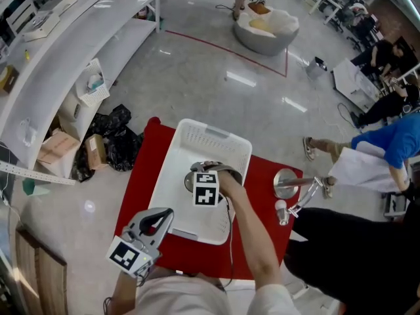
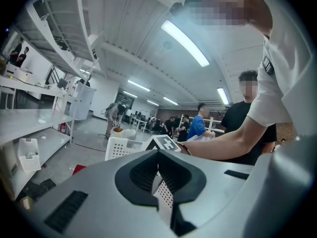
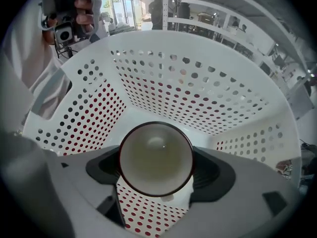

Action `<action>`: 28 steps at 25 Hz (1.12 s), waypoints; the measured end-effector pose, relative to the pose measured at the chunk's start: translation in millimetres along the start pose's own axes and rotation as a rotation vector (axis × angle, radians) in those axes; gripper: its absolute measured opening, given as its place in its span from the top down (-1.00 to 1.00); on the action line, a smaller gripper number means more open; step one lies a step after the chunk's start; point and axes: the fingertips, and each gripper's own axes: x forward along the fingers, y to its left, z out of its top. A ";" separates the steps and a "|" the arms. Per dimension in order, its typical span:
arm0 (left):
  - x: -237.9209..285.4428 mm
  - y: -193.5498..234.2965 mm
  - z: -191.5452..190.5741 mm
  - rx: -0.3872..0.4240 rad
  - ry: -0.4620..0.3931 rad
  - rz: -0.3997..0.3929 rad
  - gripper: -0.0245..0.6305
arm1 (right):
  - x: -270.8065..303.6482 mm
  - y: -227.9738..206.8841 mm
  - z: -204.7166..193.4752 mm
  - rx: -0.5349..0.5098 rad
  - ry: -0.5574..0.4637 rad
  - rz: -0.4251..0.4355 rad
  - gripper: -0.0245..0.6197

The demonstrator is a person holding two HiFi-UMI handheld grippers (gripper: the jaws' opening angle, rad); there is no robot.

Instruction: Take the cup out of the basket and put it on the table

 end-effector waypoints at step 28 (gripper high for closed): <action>2.6 -34.2 12.4 0.054 -0.011 -0.085 0.89 | -100.9 37.4 7.2 0.050 -0.078 -0.092 -0.35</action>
